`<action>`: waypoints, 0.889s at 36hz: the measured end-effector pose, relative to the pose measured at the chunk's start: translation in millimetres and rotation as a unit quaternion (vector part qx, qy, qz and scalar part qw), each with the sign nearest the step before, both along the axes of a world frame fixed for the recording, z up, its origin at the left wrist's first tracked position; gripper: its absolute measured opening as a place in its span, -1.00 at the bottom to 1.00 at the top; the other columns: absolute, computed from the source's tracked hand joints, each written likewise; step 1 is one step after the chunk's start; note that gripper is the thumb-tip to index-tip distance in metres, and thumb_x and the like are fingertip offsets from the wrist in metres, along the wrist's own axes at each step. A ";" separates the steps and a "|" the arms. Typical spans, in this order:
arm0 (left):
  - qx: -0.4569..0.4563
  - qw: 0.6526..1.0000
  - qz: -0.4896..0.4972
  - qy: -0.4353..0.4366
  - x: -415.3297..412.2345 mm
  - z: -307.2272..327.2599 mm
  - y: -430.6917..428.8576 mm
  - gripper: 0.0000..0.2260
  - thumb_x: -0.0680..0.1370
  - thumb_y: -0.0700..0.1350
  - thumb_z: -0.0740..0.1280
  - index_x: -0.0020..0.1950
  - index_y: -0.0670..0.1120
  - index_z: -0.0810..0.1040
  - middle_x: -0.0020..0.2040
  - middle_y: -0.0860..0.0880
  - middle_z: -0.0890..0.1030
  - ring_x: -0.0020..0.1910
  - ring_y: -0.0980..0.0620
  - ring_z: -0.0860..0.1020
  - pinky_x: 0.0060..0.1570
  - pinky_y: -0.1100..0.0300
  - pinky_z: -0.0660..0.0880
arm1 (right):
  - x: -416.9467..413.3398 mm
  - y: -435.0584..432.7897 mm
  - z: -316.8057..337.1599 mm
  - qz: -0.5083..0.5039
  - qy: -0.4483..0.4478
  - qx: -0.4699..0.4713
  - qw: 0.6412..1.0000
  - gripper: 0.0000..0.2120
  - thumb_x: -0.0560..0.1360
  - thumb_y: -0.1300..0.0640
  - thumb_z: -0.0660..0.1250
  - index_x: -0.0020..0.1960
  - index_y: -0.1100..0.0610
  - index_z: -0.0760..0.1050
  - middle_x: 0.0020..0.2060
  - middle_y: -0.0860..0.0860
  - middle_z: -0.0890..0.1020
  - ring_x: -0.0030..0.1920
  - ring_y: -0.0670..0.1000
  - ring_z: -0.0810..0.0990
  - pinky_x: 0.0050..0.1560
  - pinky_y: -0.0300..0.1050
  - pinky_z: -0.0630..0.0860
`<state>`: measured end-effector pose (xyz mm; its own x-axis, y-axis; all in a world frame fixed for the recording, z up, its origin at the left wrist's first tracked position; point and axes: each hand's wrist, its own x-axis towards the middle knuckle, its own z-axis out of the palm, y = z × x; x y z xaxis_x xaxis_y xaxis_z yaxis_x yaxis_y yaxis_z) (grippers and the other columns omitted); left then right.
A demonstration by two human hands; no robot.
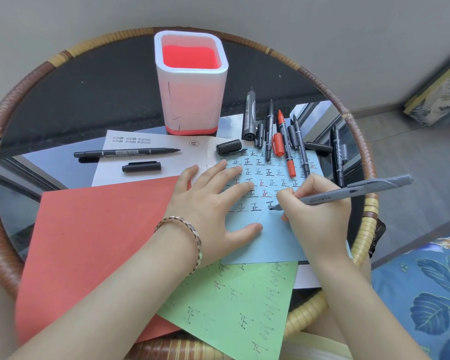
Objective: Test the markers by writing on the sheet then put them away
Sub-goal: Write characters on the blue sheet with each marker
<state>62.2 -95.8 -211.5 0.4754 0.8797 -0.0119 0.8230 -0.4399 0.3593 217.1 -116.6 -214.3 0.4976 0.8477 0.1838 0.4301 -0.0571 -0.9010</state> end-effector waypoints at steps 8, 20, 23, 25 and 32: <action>-0.001 1.000 -0.001 -0.001 0.1 0.5 0.6 -0.29 0.25 0.41 -0.13 0.37 0.26 0.21 0.47 0.23 0.12 0.46 0.21 -0.04 0.35 0.13 -0.25 | 0.5 0.0 -3.1 0.013 -0.009 -0.019 1.000 -0.72 0.29 0.32 0.34 -0.49 0.20 0.29 -0.67 0.04 0.45 -0.44 0.25 0.53 -0.39 -0.18 0.38; 0.000 1.000 -0.003 -0.004 -0.3 0.0 0.8 -0.30 0.25 0.41 -0.14 0.37 0.26 0.21 0.47 0.23 0.12 0.46 0.21 -0.06 0.35 0.14 -0.27 | 4.2 -1.9 3.2 -0.021 0.042 0.015 0.999 -0.71 0.29 0.32 0.34 -0.48 0.18 0.26 -0.56 0.21 0.45 -0.60 -0.05 0.46 -0.50 -0.28 0.33; 0.000 1.000 -0.003 -0.002 -0.5 0.5 0.6 -0.29 0.25 0.41 -0.14 0.36 0.26 0.21 0.47 0.23 0.12 0.46 0.21 -0.05 0.35 0.14 -0.26 | 2.4 -2.5 5.9 -0.007 0.060 0.037 0.997 -0.66 0.41 0.24 0.39 -0.44 0.13 0.31 -0.61 0.03 0.48 -0.63 -0.16 0.45 -0.50 -0.39 0.34; 0.000 1.000 -0.003 0.002 -0.6 0.1 0.6 -0.29 0.24 0.41 -0.15 0.37 0.27 0.20 0.47 0.24 0.10 0.45 0.21 -0.07 0.35 0.13 -0.27 | 2.5 -2.5 5.8 0.014 0.073 0.043 0.996 -0.67 0.41 0.16 0.42 -0.42 0.12 0.32 -0.66 -0.07 0.47 -0.63 -0.14 0.44 -0.51 -0.40 0.32; -0.001 1.000 -0.006 0.006 -0.3 0.4 1.0 -0.28 0.24 0.41 -0.15 0.37 0.27 0.18 0.47 0.25 0.08 0.45 0.23 -0.10 0.35 0.14 -0.29 | 11.0 -7.6 10.7 0.150 0.010 0.039 0.988 -0.95 0.45 -0.07 0.31 -0.09 -0.15 0.51 -0.30 -0.18 0.67 -0.22 -0.21 0.63 -0.19 -0.39 0.49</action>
